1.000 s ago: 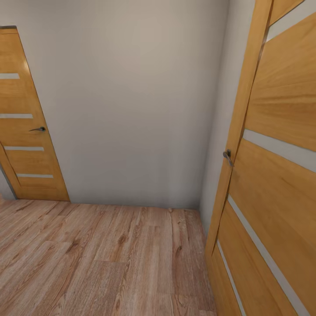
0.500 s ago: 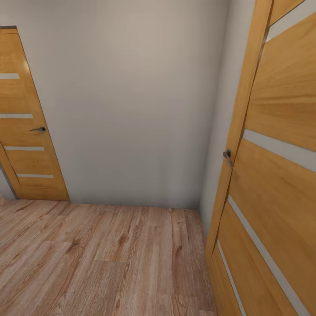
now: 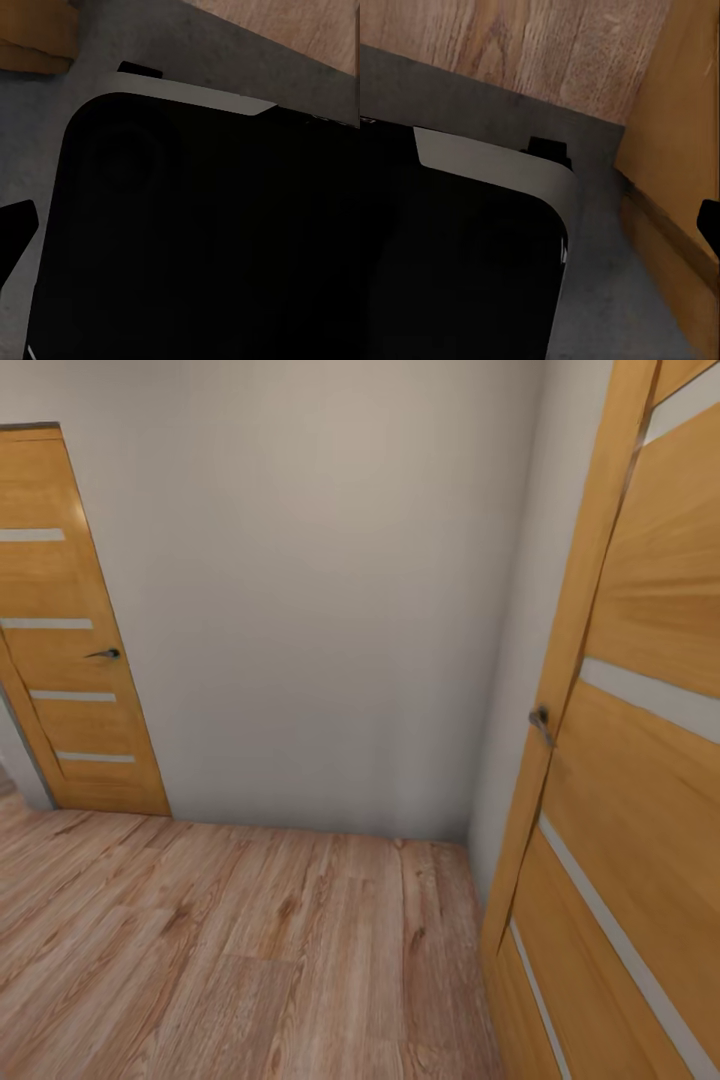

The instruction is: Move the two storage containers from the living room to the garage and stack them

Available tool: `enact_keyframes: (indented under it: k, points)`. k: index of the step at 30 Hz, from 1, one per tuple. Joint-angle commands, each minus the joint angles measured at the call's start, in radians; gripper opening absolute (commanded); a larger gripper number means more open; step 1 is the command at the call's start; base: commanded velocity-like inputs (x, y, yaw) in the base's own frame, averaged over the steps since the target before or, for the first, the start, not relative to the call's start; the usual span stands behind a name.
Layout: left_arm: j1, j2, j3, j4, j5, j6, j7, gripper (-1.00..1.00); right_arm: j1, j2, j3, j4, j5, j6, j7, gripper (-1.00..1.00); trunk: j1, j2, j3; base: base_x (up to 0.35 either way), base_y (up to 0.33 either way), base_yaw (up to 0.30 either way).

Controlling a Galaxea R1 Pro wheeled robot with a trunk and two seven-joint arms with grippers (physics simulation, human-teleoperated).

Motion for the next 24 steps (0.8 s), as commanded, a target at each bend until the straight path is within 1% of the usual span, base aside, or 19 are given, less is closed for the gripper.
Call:
enact_keyframes:
  k: [1, 19, 24]
  points:
    - [0.000, 0.000, 0.004, 0.000, 0.003, -0.002, 0.000, 1.00, -0.001, 0.000, 0.007, 0.003, 0.005, -0.007, 0.001, 1.00, 0.000, 0.000, -0.001, 0.289, 0.000, 0.004]
    - [0.000, 0.000, 0.004, 0.000, 0.003, -0.002, 0.000, 1.00, -0.001, 0.000, 0.008, 0.003, 0.006, -0.007, -0.010, 1.00, 0.000, 0.000, -0.001, 0.315, 0.000, 0.000]
    - [0.000, 0.000, 0.004, 0.000, 0.003, -0.002, 0.000, 1.00, -0.001, 0.000, 0.008, 0.003, 0.006, -0.007, -0.010, 1.00, 0.000, 0.000, -0.001, 0.208, 0.000, 0.000]
